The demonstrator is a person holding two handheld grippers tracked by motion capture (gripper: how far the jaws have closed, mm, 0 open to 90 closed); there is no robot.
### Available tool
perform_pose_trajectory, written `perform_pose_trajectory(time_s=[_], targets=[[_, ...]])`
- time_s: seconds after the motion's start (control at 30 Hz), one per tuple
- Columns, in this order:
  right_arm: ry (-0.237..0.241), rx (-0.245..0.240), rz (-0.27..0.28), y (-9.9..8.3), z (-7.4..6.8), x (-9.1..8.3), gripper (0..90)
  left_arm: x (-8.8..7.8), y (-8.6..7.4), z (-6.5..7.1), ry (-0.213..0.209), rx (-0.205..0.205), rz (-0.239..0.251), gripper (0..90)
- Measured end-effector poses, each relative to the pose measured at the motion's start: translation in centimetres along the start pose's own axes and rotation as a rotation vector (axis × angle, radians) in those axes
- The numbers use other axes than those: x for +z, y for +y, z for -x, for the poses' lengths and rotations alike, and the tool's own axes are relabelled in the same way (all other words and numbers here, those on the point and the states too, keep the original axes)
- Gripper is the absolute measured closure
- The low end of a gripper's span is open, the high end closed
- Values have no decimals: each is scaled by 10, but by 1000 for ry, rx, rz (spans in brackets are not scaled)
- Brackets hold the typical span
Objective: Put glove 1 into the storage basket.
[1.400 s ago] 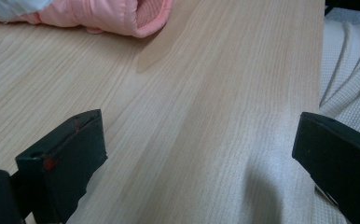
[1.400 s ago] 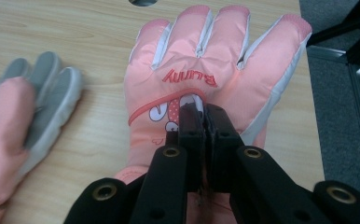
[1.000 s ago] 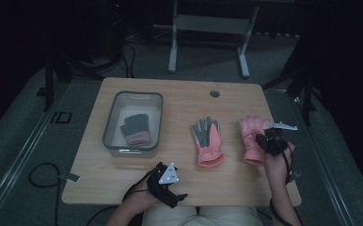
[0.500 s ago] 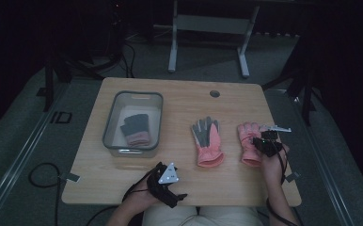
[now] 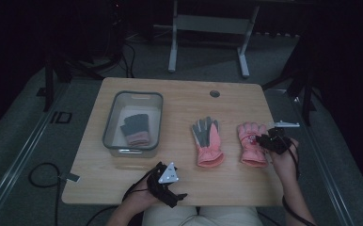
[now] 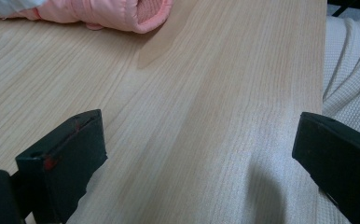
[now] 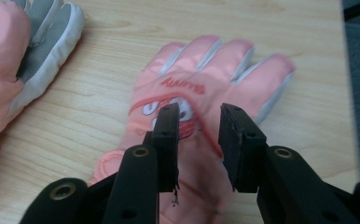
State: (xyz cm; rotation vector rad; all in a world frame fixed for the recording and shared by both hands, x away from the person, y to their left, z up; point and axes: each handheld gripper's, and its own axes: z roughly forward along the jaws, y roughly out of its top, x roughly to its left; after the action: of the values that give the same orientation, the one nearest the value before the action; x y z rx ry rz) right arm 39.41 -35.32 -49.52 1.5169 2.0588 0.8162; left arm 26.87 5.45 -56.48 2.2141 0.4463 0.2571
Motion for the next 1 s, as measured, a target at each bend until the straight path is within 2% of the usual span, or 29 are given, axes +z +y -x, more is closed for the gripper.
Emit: perform_pose_trajectory(time_s=[0.17, 0.23, 0.33, 0.5, 0.57, 0.77, 0.9, 1.0], targets=[[61, -119, -21, 10, 8, -5, 618, 0, 0, 0, 0, 0, -4, 21], [88, -121, -38, 11, 9, -4, 605, 0, 0, 0, 0, 1, -6, 21], [86, -128, -57, 10, 8, 0, 590, 0, 0, 0, -1, -2, -3, 21], [86, -94, -92, 2, 9, 21, 568, 0, 0, 0, -1, -3, -5, 21], [80, -100, -108, 0, 8, 27, 575, 0, -1, -1, -3, -6, -2, 21], [26, -154, -141, -1, -8, 33, 750, 1, -1, -1, -4, -6, -5, 21], [9, -119, -121, -3, -10, 34, 789, 1, -1, -1, 2, -7, -5, 21], [6, -111, -99, -6, -10, 32, 812, 1, -1, -1, 1, -7, -7, 21]])
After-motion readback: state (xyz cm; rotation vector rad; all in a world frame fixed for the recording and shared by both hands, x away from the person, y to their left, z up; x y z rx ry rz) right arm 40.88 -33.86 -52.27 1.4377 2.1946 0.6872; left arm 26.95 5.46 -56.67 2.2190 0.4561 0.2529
